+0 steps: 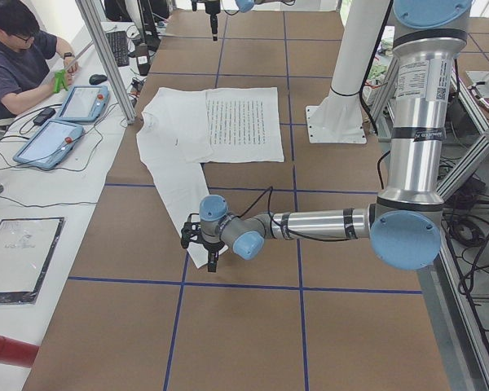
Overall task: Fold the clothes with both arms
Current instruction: 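Release the sleeve on the shirt and withdraw the right gripper outward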
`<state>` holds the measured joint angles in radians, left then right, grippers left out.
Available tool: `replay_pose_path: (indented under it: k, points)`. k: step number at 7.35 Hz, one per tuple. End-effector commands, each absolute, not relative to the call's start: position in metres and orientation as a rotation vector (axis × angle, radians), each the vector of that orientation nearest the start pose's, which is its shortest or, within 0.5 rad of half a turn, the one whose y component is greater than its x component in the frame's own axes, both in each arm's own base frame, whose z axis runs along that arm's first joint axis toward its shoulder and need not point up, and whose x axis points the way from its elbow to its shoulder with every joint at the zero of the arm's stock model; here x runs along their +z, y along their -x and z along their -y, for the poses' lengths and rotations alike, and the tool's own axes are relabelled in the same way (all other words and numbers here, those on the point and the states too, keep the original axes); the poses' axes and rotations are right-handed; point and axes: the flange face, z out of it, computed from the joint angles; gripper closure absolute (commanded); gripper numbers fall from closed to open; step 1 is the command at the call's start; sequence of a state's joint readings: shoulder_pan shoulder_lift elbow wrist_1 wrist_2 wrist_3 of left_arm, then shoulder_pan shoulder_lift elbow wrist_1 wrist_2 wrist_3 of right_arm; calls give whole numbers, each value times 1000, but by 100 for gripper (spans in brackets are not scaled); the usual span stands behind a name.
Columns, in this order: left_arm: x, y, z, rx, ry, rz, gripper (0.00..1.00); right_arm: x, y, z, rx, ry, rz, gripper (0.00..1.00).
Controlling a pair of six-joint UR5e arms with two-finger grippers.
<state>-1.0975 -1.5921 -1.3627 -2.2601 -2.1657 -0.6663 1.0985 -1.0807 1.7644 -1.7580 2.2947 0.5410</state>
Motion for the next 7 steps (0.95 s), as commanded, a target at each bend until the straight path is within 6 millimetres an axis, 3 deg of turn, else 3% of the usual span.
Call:
replay_pose_path:
  k: [1,4,6,7]
  points:
    - [684,-172,506,-34,-99,-752,8,312,221,584,-112,-70,850,0]
    - [689,-173,510,-37,-94,-748,15,313,219,580,-113,-73,851,0]
    - [688,-173,510,-36,-95,-748,34,312,219,579,-114,-75,853,0]
    - [688,-174,512,-36,-95,-748,38,312,219,579,-114,-75,853,0]
